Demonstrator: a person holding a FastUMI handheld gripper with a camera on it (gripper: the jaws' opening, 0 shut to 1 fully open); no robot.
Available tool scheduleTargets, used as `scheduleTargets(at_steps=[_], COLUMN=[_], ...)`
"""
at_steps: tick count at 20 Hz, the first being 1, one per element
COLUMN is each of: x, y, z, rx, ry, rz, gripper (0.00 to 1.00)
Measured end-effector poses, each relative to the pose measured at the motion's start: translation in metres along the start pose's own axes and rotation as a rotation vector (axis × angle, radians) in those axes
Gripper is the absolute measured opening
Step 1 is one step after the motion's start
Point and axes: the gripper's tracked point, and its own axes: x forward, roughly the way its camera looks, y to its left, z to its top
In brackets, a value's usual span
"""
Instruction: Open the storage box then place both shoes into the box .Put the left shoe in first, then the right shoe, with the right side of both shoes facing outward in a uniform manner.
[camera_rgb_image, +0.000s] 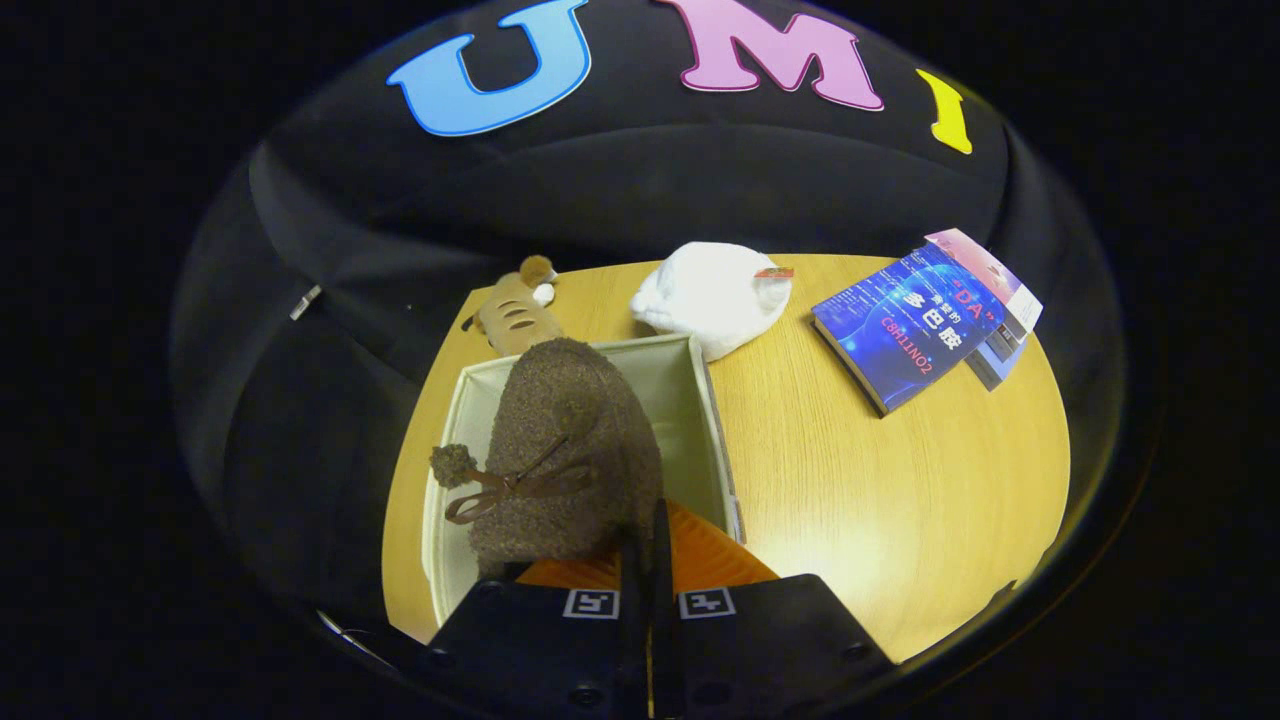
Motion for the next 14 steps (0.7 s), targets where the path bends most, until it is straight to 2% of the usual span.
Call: scheduleTargets(at_steps=[3,8,9,10,11,14], x=[0.013,0.029,0.029,0.025,0.025,0.013], y=[-0.01,-0.002,-0.005,-0.006,-0.007,0.001], z=[-0.008,-0.022,-0.021,-0.019,-0.017,-0.01], rx=[-0.071,-0.099,-0.102,-0.108,-0.115,-0.148], ry=[0.001,0.031,0.028,0.017,0.007,-0.019], rz=[-0.113,-0.144,-0.165,-0.179,-0.19,-0.165], gripper=[0.07,0.11,0.18,0.2,0.17,0.43])
